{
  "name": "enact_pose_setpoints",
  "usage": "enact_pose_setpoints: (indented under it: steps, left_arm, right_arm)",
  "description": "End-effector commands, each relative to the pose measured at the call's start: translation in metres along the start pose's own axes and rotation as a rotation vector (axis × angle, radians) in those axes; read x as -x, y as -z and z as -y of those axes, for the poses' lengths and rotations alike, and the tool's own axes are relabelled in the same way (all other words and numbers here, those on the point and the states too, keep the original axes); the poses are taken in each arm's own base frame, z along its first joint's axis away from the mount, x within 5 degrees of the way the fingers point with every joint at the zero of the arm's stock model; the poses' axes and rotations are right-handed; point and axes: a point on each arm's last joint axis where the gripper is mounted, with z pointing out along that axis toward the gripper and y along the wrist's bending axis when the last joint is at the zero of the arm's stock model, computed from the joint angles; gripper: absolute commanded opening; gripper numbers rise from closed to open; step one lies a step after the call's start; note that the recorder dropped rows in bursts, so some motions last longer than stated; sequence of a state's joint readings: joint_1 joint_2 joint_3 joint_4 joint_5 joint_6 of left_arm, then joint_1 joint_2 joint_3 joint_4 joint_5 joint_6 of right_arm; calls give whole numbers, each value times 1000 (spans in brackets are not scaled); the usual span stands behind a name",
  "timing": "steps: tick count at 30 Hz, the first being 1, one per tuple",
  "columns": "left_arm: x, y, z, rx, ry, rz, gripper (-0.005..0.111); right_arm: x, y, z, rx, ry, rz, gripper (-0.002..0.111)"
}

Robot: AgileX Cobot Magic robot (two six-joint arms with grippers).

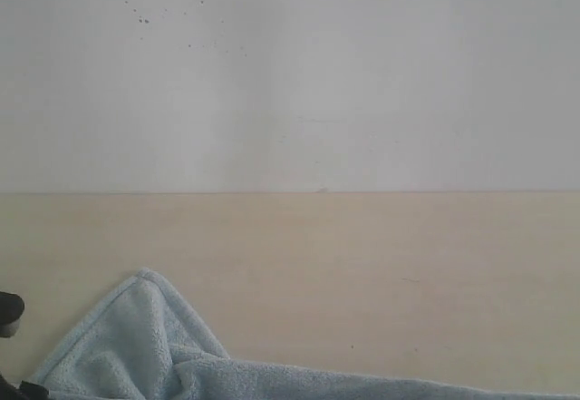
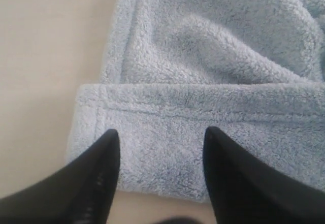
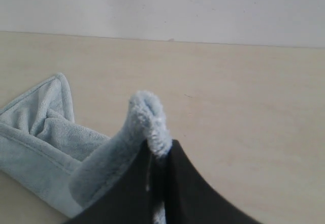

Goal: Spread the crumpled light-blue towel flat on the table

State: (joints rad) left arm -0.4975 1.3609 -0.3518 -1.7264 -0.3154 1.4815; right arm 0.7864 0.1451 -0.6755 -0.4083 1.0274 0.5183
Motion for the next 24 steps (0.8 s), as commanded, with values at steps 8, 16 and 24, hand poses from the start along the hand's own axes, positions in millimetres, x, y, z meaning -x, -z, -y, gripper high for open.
enact_pose_setpoints:
  steps: [8, 16, 24]
  left_arm:
    - [-10, -32, 7, 42, -54, -108, 49]
    - [-12, -51, 12, 60, -69, -160, 13]
    - [-4, -43, 6, 119, -13, -113, 4]
  right_arm:
    - [4, 2, -1, 14, 6, 39, 0]
    - [4, 2, -1, 16, 1, 41, 0]
    - [4, 2, -1, 21, -1, 40, 0]
